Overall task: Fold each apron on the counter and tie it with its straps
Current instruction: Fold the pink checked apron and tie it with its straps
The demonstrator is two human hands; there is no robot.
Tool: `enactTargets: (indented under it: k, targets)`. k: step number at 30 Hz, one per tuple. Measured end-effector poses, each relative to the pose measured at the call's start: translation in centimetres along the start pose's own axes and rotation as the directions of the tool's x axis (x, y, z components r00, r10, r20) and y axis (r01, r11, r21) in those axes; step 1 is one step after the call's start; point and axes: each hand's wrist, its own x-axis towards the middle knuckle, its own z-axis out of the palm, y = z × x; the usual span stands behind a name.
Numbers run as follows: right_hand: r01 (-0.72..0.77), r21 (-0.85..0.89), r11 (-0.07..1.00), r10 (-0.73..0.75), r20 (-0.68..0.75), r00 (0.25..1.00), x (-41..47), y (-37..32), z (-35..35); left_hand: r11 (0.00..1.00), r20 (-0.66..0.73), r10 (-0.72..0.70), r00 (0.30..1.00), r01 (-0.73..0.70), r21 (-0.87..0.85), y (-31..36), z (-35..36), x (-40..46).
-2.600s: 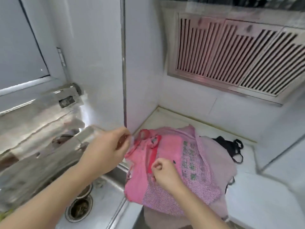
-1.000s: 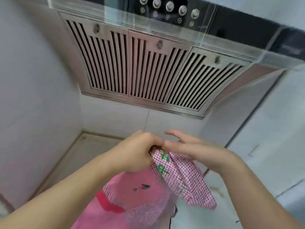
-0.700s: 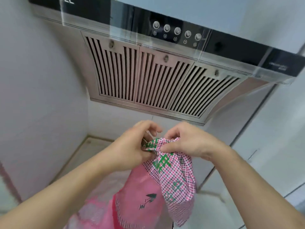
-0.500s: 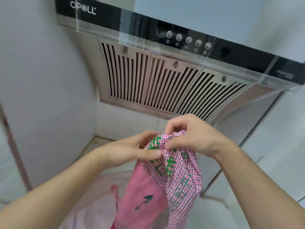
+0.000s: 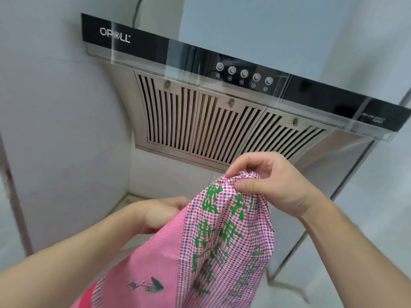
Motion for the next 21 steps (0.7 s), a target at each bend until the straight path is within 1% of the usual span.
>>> enactTargets:
  k: [2,3,4,6,7,8,9,10,11,12,13,14,16,17,19,21]
  targets:
    - [-0.026,-0.057,0.998,0.023,-0.052,0.998,-0.6,0.5,-1.4,0.989,-0.061,0.105,0.993,-0.098,0.107,0.7,0.2,1.1]
    - [-0.041,-0.049,0.998,0.036,-0.090,0.995,-0.9,0.9,-2.2,0.984,-0.128,0.143,0.981,-0.127,0.128,1.0,0.1,1.6]
    - [-0.055,-0.019,0.998,0.052,-0.137,0.989,-1.1,1.5,-3.1,0.986,-0.222,0.156,0.963,-0.136,0.101,1.5,-0.1,1.8]
    - [-0.098,0.060,0.993,0.109,-0.238,0.965,-1.7,2.5,-4.9,0.986,-0.406,0.140,0.903,-0.166,-0.031,2.4,-1.1,2.1]
    - [-0.134,0.071,0.988,0.149,-0.272,0.951,-1.9,3.0,-5.8,0.977,-0.460,0.118,0.880,-0.187,-0.107,3.0,-1.6,2.1]
    - [-0.179,0.055,0.982,0.187,-0.278,0.942,-2.2,3.4,-6.7,0.968,-0.483,0.115,0.868,-0.207,-0.142,3.7,-2.0,2.0]
    - [-0.232,-0.006,0.973,0.223,-0.257,0.940,-2.5,4.0,-7.5,0.962,-0.485,0.128,0.865,-0.227,-0.151,4.4,-2.4,1.8]
    - [-0.290,-0.117,0.950,0.262,-0.211,0.942,-2.6,4.6,-8.4,0.957,-0.479,0.151,0.865,-0.249,-0.147,5.3,-2.5,1.5]
    - [-0.339,-0.262,0.904,0.311,-0.143,0.940,-2.7,4.8,-9.0,0.956,-0.466,0.170,0.868,-0.260,-0.136,6.1,-2.4,1.4]
    - [-0.357,-0.403,0.843,0.364,-0.061,0.929,-2.6,4.7,-9.2,0.957,-0.434,0.198,0.879,-0.268,-0.107,6.9,-2.2,1.3]
    - [-0.331,-0.504,0.798,0.397,0.025,0.918,-2.3,4.7,-9.1,0.961,-0.388,0.224,0.894,-0.268,-0.062,7.7,-1.8,1.3]
    - [-0.278,-0.554,0.785,0.399,0.109,0.910,-1.8,4.7,-8.8,0.961,-0.329,0.258,0.908,-0.275,-0.008,8.6,-1.1,1.4]
    - [-0.158,-0.570,0.806,0.348,0.242,0.906,-0.7,4.9,-6.8,0.956,-0.210,0.293,0.933,-0.286,0.064,10.3,0.3,1.8]
    - [-0.126,-0.573,0.810,0.330,0.268,0.905,-0.4,5.1,-5.7,0.953,-0.168,0.301,0.939,-0.289,0.094,11.1,1.1,2.0]
    - [-0.109,-0.523,0.845,0.282,0.262,0.923,-0.1,5.8,-4.1,0.949,-0.131,0.304,0.944,-0.287,0.131,11.8,1.7,2.2]
    - [-0.144,-0.439,0.887,0.253,0.201,0.946,-0.3,6.7,-4.2,0.957,-0.152,0.287,0.946,-0.277,0.089,11.7,1.1,2.0]
